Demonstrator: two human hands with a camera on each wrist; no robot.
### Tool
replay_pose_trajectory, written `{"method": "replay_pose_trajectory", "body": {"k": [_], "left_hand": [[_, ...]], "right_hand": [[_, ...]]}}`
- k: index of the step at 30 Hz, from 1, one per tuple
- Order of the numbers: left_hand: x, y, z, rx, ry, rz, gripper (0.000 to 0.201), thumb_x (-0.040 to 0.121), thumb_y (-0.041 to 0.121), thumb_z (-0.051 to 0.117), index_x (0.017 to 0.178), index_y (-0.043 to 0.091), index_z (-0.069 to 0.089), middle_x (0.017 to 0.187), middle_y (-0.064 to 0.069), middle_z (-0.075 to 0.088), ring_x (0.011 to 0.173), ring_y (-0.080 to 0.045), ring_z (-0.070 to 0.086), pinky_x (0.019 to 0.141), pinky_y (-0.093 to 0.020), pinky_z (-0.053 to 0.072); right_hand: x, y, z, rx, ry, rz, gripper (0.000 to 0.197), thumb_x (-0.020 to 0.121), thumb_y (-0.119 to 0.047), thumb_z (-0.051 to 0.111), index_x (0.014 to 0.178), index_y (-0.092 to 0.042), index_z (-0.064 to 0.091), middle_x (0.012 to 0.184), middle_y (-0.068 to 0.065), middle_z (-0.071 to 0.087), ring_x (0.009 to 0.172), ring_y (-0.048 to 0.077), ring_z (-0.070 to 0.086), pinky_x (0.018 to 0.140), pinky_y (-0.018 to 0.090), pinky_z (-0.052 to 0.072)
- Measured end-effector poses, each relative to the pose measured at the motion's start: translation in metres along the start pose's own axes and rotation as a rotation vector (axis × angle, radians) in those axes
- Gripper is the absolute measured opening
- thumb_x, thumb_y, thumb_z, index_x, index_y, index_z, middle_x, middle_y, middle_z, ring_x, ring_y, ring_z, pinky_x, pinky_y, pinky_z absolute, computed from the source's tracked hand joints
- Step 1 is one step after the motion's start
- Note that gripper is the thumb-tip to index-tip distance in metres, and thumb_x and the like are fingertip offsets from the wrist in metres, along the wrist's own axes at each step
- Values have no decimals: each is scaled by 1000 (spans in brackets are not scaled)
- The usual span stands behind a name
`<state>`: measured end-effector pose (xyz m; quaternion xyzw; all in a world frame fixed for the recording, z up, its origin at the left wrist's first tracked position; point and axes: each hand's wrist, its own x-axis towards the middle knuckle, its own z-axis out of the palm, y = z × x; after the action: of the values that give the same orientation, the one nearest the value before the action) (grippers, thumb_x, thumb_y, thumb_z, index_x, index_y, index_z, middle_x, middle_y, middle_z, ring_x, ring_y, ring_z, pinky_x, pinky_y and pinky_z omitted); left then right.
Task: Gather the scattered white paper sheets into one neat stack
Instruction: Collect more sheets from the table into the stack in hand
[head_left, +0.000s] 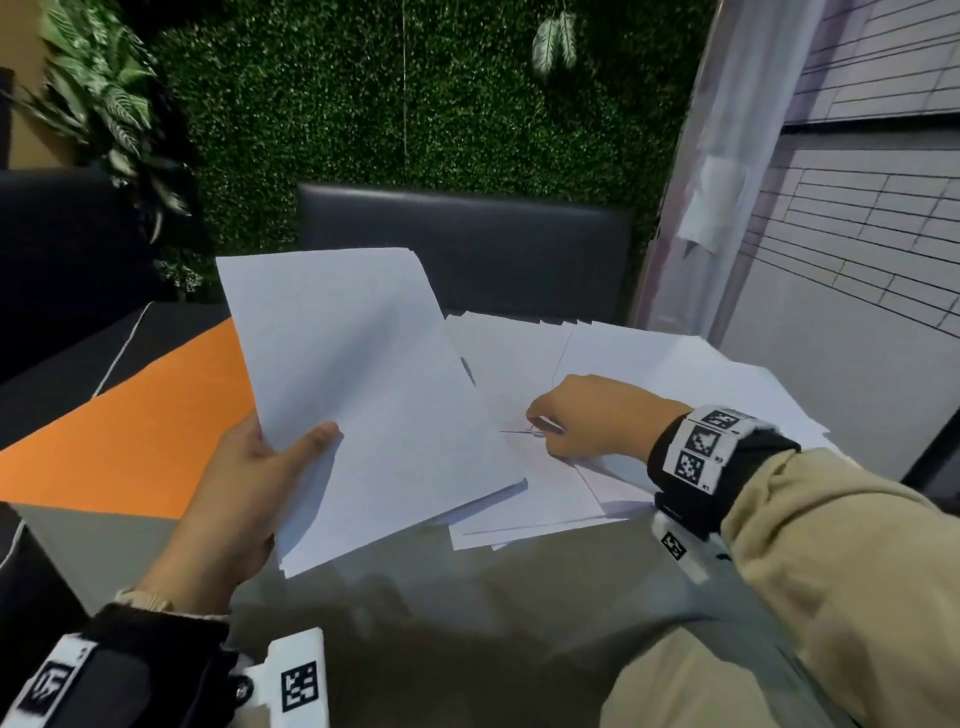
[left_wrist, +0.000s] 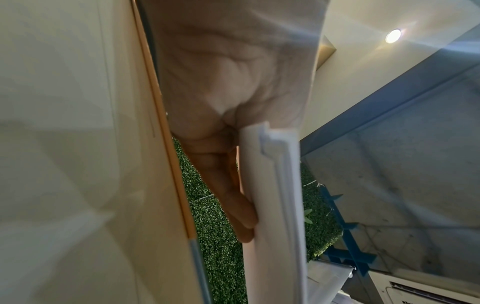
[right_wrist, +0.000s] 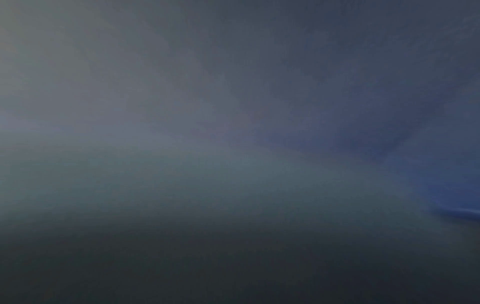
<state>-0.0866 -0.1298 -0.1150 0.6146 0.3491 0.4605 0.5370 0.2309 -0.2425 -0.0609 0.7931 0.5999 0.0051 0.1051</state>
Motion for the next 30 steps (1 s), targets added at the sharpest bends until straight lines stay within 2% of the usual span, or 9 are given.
{"method": "replay_pose_trajectory", "body": {"k": [5,9,12,17,21,23,26,28,30], "left_hand": [[-3,-5,-3,0,21,1,21,104,17,72,121,29,74,116,20,82,107,-5,77,97,-35,53],[-3,-3,-5,17,18,27,17,104,16,72,113,31,73,104,29,81,93,6,76,88,-33,52],[-4,-3,-10,7,49,34,16,102,20,75,115,28,76,106,23,83,104,-11,77,88,-33,54],[-4,-7,-15,76,88,64,10,98,25,76,98,34,73,81,41,74,71,21,67,76,-28,48],[16,-4,-16,51,134,73,21,94,26,82,104,45,81,100,25,83,85,6,78,93,-44,57],[25,5,-12,65,142,81,9,94,25,81,98,33,79,87,31,80,73,11,74,83,-36,55],[27,20,-4,61,122,102,11,95,26,79,102,34,74,85,33,79,70,11,73,77,-34,53],[21,19,-4,39,105,99,13,96,23,79,106,31,76,94,28,82,77,8,76,83,-34,54],[10,15,-5,59,107,111,15,99,18,77,107,29,76,94,30,82,79,11,75,81,-28,51]], "right_hand": [[2,-4,7,-2,112,11,9,88,-25,63,92,-27,70,81,-2,68,71,20,63,73,40,62],[4,-2,15,44,198,62,5,89,-29,62,89,-26,66,79,-2,65,69,17,60,71,38,61],[4,-3,17,93,236,91,7,87,-33,62,89,-28,65,79,-4,67,68,16,61,71,39,62],[3,5,24,191,323,113,12,88,-43,65,91,-31,65,84,-11,72,74,14,66,75,43,64],[0,12,25,281,294,110,13,86,-46,66,91,-33,64,94,-15,74,83,12,68,79,40,63],[-1,9,20,283,260,89,14,84,-44,64,87,-31,61,97,-14,73,86,12,68,79,40,62],[3,5,17,272,217,69,16,83,-45,62,84,-29,59,92,-12,70,84,11,65,78,40,61],[3,1,19,313,225,66,23,87,-54,63,92,-32,60,95,-16,67,85,9,64,78,38,60],[1,-5,22,392,206,69,42,89,-64,67,117,-34,58,115,-12,66,99,9,63,84,29,54]]}}
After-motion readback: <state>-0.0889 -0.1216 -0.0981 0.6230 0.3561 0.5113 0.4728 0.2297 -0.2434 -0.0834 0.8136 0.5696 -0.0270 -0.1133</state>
